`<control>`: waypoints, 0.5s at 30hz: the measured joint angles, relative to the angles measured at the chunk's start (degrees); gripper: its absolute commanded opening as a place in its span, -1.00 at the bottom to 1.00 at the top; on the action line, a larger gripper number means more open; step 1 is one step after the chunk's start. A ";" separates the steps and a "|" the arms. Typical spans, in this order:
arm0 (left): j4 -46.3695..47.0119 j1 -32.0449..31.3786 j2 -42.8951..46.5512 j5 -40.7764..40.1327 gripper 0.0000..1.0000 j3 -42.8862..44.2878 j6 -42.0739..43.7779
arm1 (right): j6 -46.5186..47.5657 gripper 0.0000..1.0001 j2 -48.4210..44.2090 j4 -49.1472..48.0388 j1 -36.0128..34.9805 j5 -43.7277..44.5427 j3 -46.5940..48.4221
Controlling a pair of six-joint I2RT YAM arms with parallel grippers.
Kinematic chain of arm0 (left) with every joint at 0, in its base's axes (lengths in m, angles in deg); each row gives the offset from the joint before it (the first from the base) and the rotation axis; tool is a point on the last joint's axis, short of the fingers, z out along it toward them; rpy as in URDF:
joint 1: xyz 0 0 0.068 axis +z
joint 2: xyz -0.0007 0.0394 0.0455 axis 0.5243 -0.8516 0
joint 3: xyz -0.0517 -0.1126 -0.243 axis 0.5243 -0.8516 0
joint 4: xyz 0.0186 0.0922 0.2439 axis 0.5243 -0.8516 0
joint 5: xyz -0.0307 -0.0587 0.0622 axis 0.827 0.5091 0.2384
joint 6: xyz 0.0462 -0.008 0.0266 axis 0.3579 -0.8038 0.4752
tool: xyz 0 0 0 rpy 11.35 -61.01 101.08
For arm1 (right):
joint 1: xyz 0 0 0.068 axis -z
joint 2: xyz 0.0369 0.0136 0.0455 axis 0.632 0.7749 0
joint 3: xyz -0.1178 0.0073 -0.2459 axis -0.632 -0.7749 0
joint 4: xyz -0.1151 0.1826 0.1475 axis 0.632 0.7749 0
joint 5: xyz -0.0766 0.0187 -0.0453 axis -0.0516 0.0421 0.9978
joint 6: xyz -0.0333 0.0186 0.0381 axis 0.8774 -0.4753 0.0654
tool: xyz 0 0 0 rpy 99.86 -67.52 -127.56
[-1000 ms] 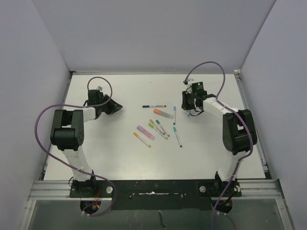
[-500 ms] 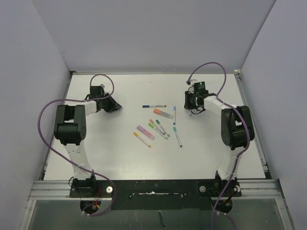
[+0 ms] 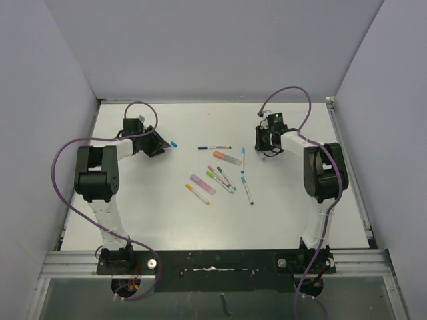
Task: Open the pen caps
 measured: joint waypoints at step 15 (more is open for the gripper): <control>-0.20 0.90 7.52 -1.46 0.84 -6.45 -1.53 | -1.51 -0.03 6.19 -1.20 -0.17 0.46 8.02</control>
